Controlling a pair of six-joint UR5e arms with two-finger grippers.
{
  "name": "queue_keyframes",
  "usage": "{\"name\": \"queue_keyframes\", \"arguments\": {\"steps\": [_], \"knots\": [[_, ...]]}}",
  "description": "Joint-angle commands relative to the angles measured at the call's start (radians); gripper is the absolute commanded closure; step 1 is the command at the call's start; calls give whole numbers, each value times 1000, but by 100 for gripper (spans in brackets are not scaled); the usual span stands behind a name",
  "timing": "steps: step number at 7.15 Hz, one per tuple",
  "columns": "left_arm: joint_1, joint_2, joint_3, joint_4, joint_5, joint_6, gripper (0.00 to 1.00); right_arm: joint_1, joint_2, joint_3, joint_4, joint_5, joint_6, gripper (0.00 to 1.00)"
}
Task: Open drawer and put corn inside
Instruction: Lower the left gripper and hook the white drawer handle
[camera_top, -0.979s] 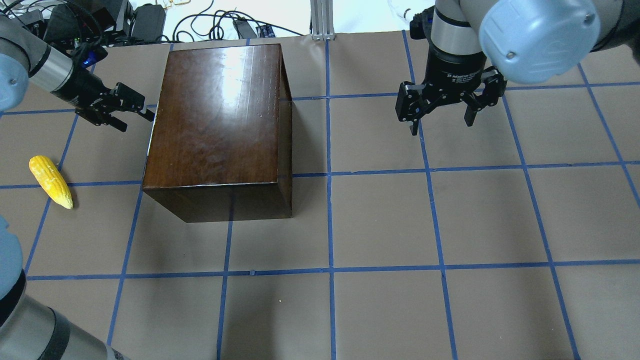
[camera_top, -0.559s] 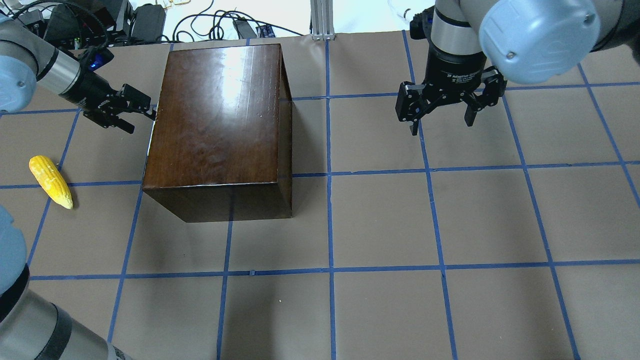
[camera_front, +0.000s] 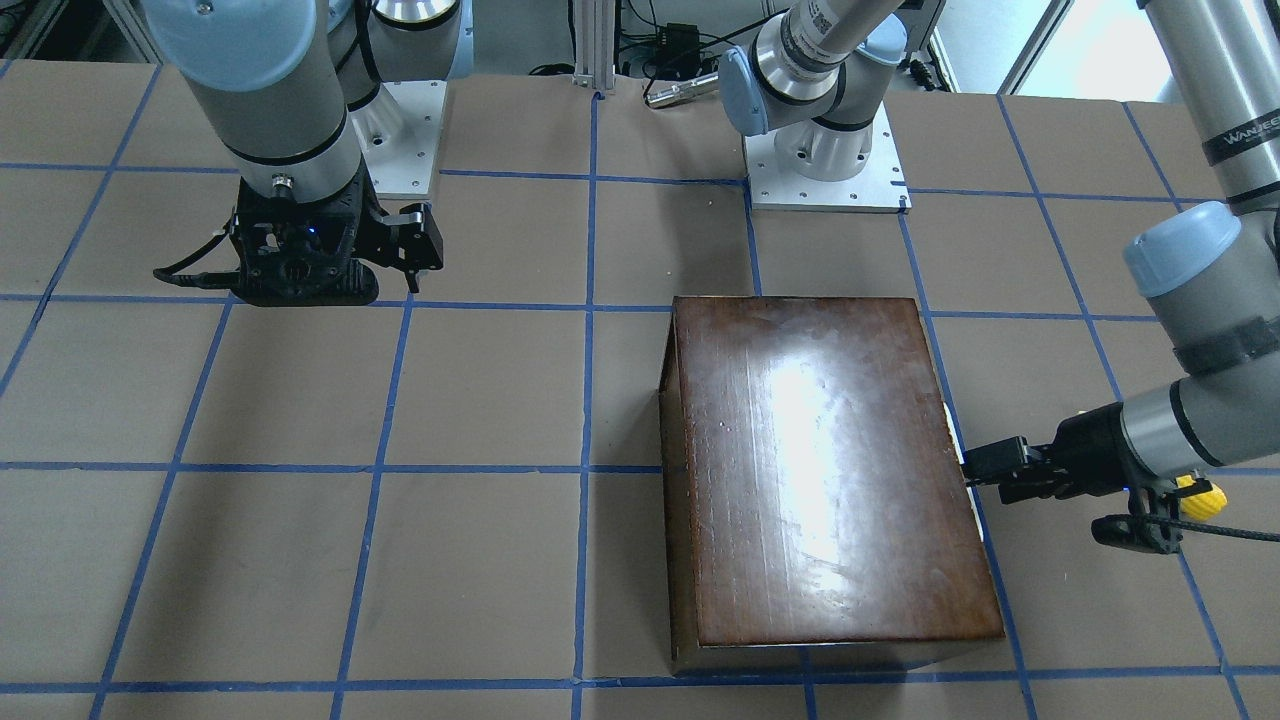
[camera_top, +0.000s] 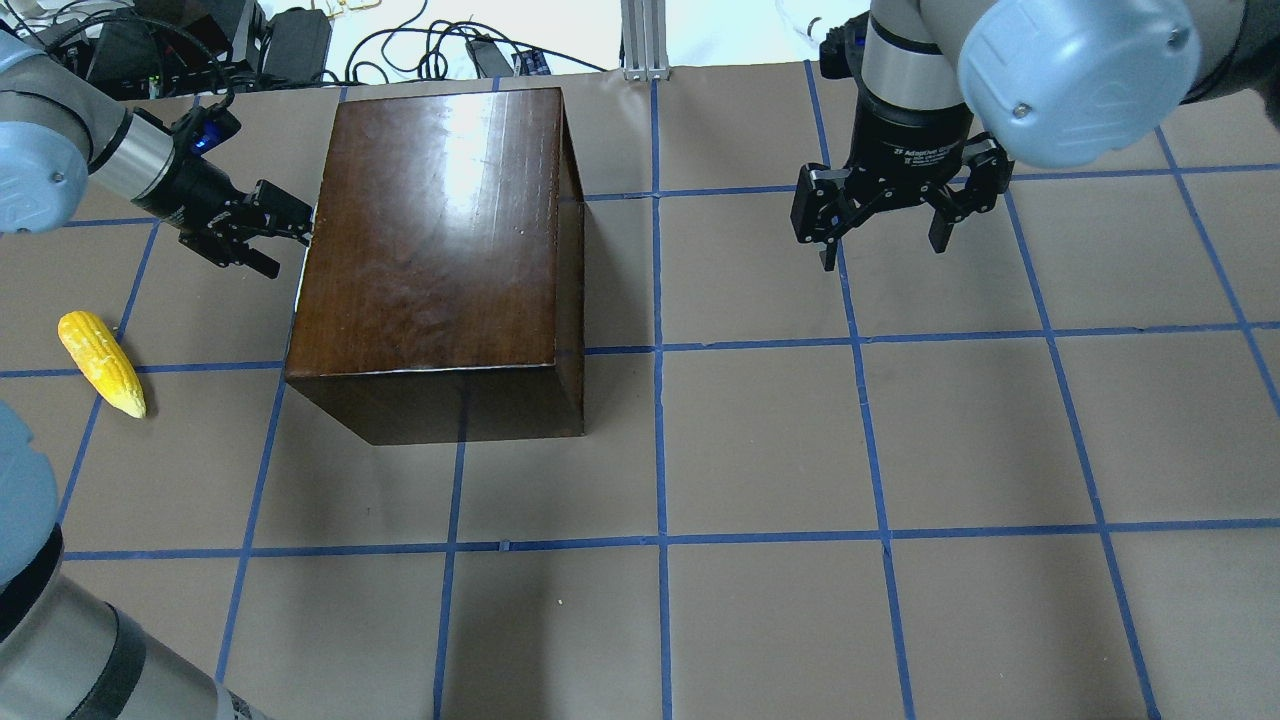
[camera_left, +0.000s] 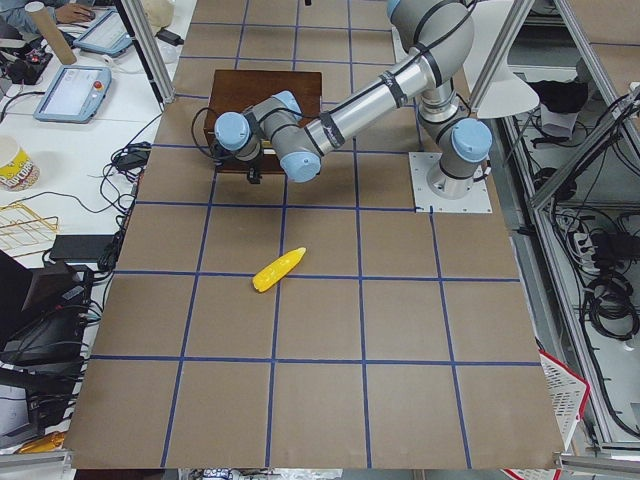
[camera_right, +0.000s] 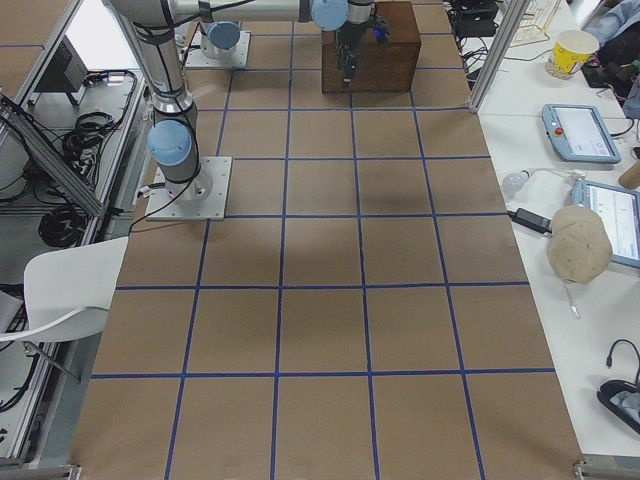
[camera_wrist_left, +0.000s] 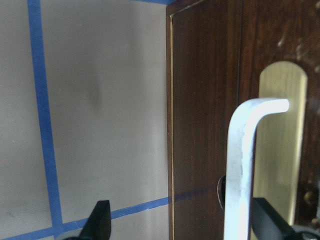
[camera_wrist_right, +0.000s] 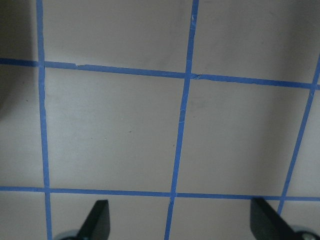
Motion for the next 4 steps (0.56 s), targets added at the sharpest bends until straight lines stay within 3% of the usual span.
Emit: {"name": "queue_keyframes", "arguments": {"steps": [1,4], "knots": [[-2,-8,-3,0,1,1,0,0,0,0,0,-1,0,0],[-1,-16,-1,0,9,-1,0,0,0,0,0,1,0,0]]}}
